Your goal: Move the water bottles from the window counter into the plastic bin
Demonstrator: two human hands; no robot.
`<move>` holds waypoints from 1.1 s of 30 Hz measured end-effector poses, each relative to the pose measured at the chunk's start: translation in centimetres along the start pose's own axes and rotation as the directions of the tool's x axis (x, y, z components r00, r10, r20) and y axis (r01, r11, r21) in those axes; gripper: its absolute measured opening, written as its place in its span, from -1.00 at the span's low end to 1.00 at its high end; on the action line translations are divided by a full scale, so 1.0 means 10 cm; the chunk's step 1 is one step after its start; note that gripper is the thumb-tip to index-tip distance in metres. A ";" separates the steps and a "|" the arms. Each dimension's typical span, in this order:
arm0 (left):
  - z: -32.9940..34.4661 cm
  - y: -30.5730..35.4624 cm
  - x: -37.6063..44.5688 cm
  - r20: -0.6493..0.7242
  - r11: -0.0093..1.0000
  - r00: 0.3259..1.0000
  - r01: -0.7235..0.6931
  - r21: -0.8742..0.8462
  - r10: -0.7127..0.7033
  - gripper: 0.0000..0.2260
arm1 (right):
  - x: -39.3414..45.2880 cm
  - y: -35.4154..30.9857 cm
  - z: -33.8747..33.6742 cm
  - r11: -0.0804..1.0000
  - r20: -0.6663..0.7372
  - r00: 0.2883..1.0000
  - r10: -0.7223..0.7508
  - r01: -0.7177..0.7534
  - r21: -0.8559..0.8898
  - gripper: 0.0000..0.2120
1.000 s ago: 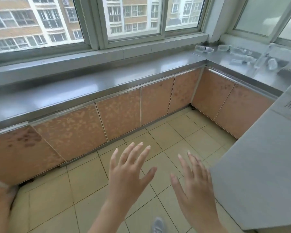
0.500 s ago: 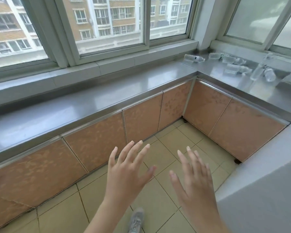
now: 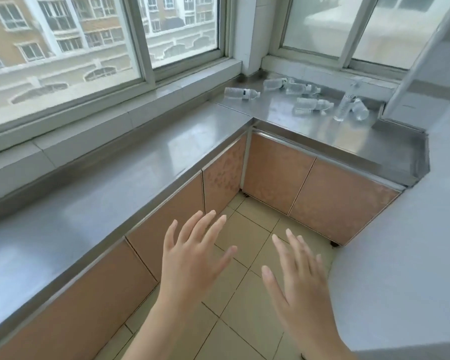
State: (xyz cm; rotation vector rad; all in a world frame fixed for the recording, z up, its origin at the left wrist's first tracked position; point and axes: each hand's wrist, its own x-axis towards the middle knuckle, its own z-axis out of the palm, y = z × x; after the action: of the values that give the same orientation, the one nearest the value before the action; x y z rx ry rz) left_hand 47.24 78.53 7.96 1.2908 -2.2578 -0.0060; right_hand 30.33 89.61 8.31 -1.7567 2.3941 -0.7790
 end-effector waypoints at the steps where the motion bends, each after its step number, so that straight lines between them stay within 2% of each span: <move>1: 0.09 0.00 0.17 -0.006 1.000 1.000 -0.020 -0.021 0.019 -0.51 | 0.15 0.04 0.02 1.000 -0.003 1.000 0.025 -0.025 0.000 -0.46; 9: 1.01 0.06 1.53 0.024 0.996 0.996 -0.081 -0.047 0.082 -0.52 | 1.56 0.61 0.25 0.996 0.012 0.996 0.084 -0.084 -0.004 -0.43; 21: 2.07 0.28 3.61 0.086 1.000 0.996 -0.029 0.008 0.028 -0.50 | 3.97 1.43 0.23 0.998 0.055 0.998 0.009 -0.006 -0.066 -0.44; 27: 2.55 0.00 4.51 0.074 0.999 0.997 0.024 0.033 -0.026 -0.50 | 4.98 1.58 0.48 0.999 0.115 0.993 0.006 -0.002 -0.033 -0.44; 33: 3.15 -0.35 5.57 0.065 1.000 0.998 -0.005 0.011 0.004 -0.51 | 6.10 1.67 0.79 0.995 0.141 0.989 0.038 -0.025 -0.092 -0.43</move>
State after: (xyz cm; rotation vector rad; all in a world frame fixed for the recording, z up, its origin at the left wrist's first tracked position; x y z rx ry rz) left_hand 13.61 24.08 4.81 1.3089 -2.3188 -0.0339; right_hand -2.48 34.99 8.47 -1.7366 2.3912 -0.5302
